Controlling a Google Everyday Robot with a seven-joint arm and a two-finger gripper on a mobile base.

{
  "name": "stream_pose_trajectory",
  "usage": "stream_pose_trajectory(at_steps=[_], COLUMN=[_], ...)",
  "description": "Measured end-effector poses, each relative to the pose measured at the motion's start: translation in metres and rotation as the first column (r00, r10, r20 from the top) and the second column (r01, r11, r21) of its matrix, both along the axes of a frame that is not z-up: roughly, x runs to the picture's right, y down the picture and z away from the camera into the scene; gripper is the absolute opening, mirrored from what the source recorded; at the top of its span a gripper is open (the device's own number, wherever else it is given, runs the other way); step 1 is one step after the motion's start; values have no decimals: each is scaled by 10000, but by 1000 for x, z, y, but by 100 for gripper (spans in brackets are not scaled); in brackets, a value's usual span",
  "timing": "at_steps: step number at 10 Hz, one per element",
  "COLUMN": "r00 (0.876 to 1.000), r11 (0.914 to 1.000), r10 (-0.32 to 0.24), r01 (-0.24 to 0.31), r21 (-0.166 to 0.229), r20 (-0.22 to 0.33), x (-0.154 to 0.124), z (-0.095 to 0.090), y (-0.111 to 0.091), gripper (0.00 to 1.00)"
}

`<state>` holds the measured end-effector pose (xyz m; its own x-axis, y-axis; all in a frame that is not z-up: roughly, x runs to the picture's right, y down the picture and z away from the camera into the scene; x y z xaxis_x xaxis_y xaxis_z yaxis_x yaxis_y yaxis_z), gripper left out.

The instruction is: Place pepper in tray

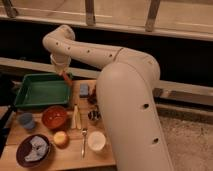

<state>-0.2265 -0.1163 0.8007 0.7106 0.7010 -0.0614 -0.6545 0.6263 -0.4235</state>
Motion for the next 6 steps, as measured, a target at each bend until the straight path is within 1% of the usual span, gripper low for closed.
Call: stream_pose_trajectory(at_steps=[2,3,5,6], r00=[9991,9972,9893,9850], r11=[9998,9993,9979,9973], r10=[103,200,211,197], r01=[-95,-176,-121,-73], r21=[-193,-338,-632,-729], r20=[412,717,1444,1713], x=[-10,-16,-46,-57], z=[11,17,22,24], y=[-4,-6,0,3], gripper=[0,0,0,0])
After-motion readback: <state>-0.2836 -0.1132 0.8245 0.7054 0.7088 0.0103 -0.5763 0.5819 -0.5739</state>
